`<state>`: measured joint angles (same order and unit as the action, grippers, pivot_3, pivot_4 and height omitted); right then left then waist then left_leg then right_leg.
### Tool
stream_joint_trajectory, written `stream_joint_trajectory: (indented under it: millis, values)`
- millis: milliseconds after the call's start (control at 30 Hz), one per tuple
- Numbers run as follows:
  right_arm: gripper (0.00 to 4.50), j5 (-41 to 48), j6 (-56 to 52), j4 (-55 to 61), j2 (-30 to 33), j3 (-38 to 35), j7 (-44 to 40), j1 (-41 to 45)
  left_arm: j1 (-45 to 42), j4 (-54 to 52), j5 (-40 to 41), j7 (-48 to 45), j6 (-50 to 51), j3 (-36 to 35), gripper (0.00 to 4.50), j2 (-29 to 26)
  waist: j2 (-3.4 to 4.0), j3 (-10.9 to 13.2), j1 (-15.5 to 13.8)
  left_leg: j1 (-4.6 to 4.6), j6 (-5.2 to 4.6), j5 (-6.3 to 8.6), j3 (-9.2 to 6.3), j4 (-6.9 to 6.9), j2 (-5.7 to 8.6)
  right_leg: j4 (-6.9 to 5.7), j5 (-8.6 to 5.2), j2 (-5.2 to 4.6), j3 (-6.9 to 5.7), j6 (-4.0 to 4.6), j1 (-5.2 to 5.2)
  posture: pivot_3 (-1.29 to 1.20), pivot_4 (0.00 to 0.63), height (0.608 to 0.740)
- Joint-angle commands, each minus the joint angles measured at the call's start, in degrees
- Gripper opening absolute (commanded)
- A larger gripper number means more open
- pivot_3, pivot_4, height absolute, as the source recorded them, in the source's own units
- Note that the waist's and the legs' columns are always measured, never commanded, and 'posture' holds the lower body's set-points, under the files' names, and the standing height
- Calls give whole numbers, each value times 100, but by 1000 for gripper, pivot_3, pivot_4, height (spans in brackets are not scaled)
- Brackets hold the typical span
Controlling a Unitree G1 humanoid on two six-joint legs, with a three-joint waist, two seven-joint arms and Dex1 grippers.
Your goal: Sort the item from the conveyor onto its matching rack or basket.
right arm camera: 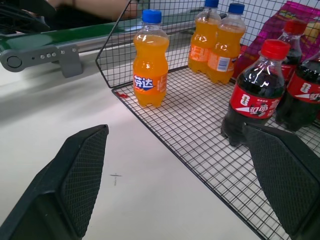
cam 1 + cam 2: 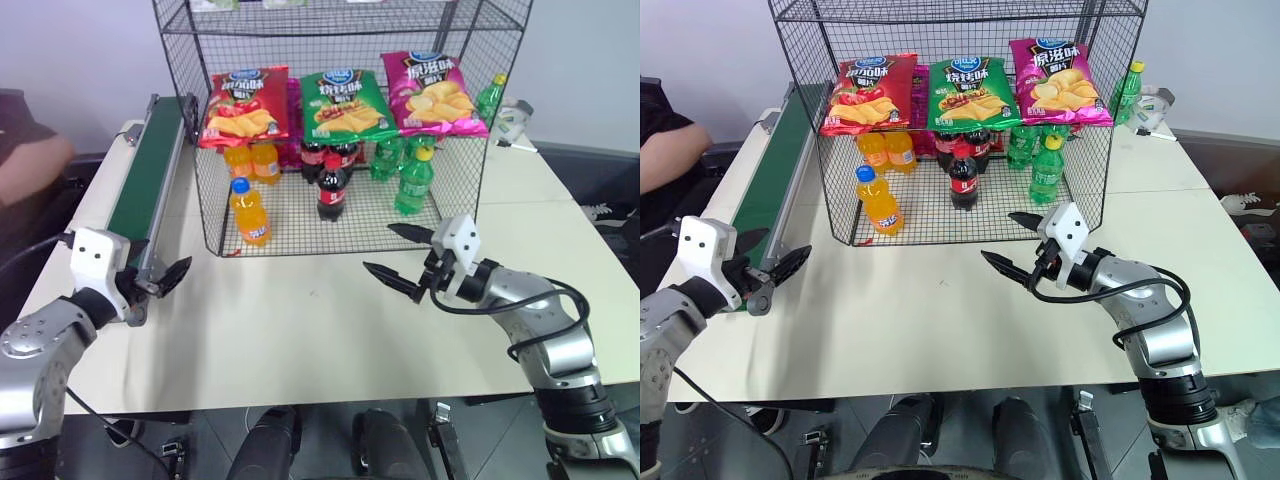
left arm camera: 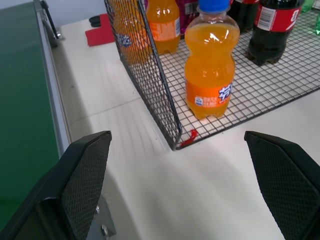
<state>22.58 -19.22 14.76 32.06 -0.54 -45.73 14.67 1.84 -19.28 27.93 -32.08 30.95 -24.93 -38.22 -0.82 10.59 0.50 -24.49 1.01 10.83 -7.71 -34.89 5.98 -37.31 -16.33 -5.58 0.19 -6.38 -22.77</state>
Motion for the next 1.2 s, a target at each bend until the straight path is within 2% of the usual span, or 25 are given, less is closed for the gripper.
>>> stream_joint_trajectory:
  millis: [33,500,667,1200]
  values:
    - [4500,33,92,110,-58,-34,11,109,39,-255,76,31,-16,-232,4459,-47,0,0,0,0,0,0,0,0,0,0,0,0,0,0,0,0,150,740]
    - [4500,-79,213,136,-35,-25,30,102,28,-162,35,23,-127,-164,4459,-2,0,0,1,0,0,0,0,0,0,1,0,0,0,0,0,0,150,740]
    - [4500,-49,128,73,-81,-71,62,162,42,-147,51,11,-146,-186,4459,8,2,1,20,1,-1,-1,-37,3,15,1,-1,-7,-37,-1,12,0,150,740]
    - [4500,-184,251,-36,-86,-17,59,252,-83,2,15,11,-241,-148,4459,28,2,1,5,1,1,0,-22,3,7,6,0,-3,-19,0,1,0,150,740]
